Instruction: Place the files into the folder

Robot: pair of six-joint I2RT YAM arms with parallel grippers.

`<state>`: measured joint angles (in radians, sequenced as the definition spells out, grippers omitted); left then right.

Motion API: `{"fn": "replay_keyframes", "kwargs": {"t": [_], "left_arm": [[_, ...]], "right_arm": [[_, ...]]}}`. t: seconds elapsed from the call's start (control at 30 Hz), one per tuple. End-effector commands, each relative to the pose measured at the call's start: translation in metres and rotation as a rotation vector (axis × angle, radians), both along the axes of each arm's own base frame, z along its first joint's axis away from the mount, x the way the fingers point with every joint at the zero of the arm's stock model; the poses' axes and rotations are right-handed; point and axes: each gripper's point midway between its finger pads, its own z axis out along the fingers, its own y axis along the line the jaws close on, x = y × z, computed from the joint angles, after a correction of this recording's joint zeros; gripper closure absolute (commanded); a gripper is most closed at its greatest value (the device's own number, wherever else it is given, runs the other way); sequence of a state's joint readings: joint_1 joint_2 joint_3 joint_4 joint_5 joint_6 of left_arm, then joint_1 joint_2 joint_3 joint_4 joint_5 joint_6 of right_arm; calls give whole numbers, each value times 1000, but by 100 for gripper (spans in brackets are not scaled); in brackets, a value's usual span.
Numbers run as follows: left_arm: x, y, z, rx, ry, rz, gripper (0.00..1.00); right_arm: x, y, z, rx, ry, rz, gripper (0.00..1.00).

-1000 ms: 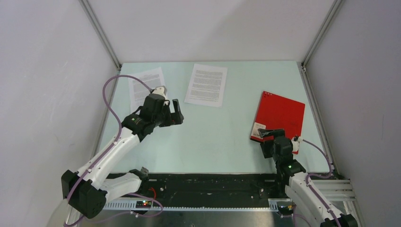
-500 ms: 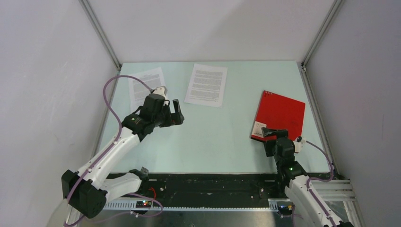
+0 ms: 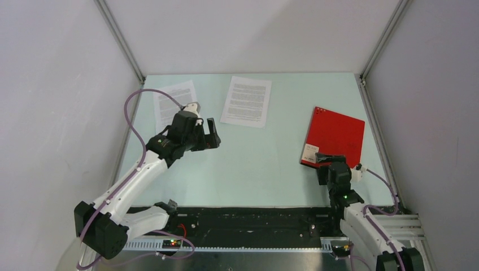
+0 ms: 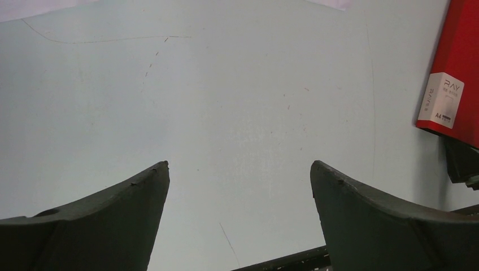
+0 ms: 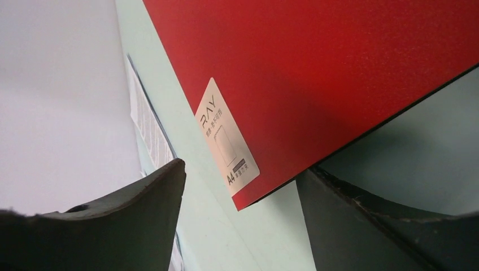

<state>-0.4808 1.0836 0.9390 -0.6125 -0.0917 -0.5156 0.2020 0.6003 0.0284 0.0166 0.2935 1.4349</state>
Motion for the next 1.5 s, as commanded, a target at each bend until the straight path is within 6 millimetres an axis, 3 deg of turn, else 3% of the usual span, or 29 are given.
{"fn": "replay_keyframes", "kwargs": {"t": [0.0,0.17,0.3,0.5,0.67,0.7,0.73,0.77,0.9,0.97,1.1,1.2,1.33,1.43,1.47], "left_arm": [[8,-5,23,-41,-47,-9,0],[7,-5,26,-46,-53,-13,0],[6,-5,28,-49,-57,-15,0],[6,-5,32,-52,-64,-12,0],[7,-5,34,-54,-67,-5,0],[7,-5,35,-56,-70,-2,0],[8,-4,35,-55,-71,0,0],[9,-4,35,-55,-69,2,0],[12,-8,34,-64,-53,5,0],[14,-12,33,-73,-38,0,0],[19,-19,28,-94,0,-9,0],[21,-23,25,-125,34,-16,0],[25,-26,15,-171,98,-12,0],[28,-23,9,-186,129,4,0],[29,-22,8,-187,131,8,0]], "right_arm": [[-9,-17,-31,-55,106,-75,27],[1,-20,-28,-73,113,-97,42],[1,-27,-30,-117,125,-113,69],[-5,-36,-28,-267,167,-61,100],[-10,-30,-9,-413,174,32,100],[-3,-32,10,-454,147,16,100],[-6,-25,14,-520,155,78,100],[0,-24,35,-563,118,64,100],[1,7,76,-771,65,209,100],[-8,33,84,-889,59,331,100],[-28,66,104,-1083,34,446,100],[-38,100,124,-1153,-25,528,100],[-54,161,130,-1329,-110,734,100],[-72,202,110,-1468,-126,911,100],[-76,210,109,-1479,-135,941,93]]}}
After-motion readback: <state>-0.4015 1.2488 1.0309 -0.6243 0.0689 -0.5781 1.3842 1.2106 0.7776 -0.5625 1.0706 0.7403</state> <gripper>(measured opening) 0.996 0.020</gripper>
